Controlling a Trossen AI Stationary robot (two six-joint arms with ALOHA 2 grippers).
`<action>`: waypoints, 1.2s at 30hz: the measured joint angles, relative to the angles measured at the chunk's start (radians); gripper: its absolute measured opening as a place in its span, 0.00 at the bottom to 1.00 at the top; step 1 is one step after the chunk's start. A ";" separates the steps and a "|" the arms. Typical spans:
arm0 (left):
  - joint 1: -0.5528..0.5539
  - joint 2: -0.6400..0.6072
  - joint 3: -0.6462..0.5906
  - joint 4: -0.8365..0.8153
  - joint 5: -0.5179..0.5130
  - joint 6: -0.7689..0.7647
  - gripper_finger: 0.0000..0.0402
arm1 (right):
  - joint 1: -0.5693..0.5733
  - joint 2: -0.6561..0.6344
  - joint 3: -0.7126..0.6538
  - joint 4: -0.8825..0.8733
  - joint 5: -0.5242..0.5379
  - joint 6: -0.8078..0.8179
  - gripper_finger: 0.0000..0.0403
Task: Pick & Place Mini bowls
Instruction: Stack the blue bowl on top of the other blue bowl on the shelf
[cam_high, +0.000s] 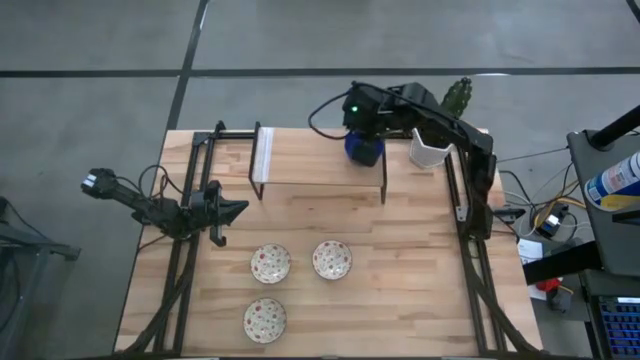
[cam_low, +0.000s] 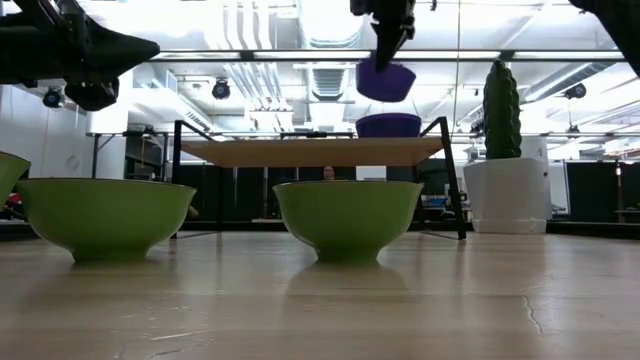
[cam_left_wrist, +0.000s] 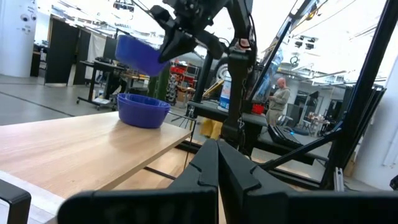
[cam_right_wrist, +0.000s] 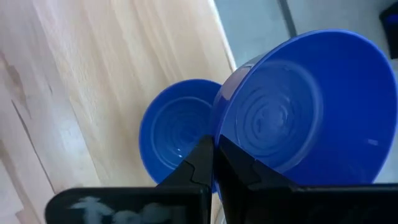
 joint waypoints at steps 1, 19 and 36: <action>0.000 0.000 0.000 0.000 0.000 0.000 0.00 | 0.000 0.010 0.000 0.000 0.000 -0.006 0.02; 0.000 0.000 0.000 0.000 0.000 0.000 0.00 | -0.026 0.070 -0.003 -0.009 -0.134 -0.027 0.02; 0.000 0.000 0.000 0.000 0.000 0.000 0.00 | -0.024 0.069 -0.083 -0.008 -0.122 0.050 0.02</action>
